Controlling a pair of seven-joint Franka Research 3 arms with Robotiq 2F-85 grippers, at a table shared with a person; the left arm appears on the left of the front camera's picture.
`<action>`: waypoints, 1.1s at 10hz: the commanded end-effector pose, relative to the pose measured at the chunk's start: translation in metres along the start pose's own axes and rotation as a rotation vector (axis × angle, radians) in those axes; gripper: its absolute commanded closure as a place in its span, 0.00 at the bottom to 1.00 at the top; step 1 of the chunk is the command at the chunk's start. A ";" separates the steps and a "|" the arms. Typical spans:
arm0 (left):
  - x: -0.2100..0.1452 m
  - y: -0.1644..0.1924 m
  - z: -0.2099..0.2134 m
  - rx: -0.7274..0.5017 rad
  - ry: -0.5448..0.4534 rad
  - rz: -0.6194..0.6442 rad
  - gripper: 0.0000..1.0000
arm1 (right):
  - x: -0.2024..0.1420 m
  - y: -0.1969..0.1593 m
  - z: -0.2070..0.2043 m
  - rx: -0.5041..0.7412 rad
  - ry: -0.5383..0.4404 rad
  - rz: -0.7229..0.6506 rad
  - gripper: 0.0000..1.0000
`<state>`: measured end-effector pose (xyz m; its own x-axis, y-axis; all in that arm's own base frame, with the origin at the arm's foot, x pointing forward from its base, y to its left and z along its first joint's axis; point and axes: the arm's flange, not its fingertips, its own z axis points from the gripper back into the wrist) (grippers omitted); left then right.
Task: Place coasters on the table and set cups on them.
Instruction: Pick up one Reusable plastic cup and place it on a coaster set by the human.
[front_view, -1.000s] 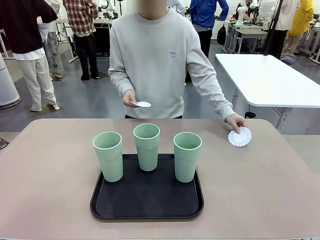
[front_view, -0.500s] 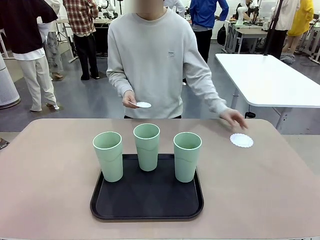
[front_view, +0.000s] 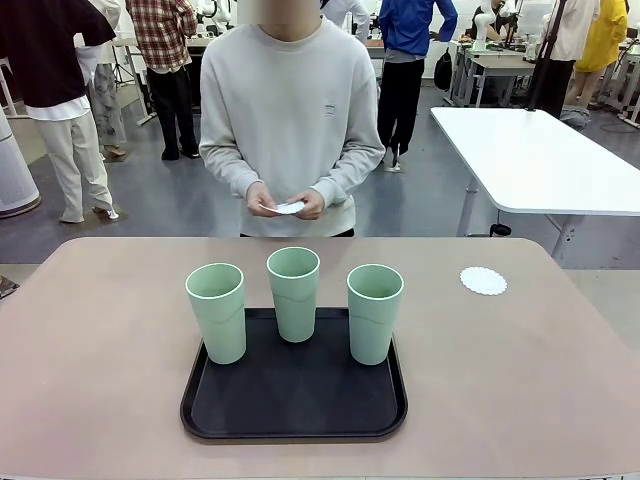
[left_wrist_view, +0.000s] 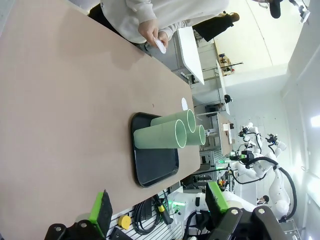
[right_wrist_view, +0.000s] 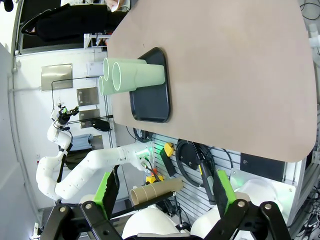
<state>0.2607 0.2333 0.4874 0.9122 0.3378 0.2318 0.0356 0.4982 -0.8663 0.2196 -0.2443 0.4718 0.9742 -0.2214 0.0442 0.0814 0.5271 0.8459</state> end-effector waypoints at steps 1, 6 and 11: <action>-0.001 0.000 0.001 -0.012 -0.002 0.001 0.00 | 0.000 -0.001 0.000 0.014 -0.004 0.004 0.00; -0.001 0.000 0.001 -0.012 -0.002 0.001 0.00 | 0.000 -0.001 0.000 0.014 -0.004 0.004 0.00; -0.001 0.000 0.001 -0.012 -0.002 0.001 0.00 | 0.000 -0.001 0.000 0.014 -0.004 0.004 0.00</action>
<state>0.2607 0.2333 0.4874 0.9123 0.3377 0.2317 0.0356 0.4982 -0.8663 0.2197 -0.2442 0.4718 0.9742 -0.2212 0.0441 0.0815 0.5275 0.8456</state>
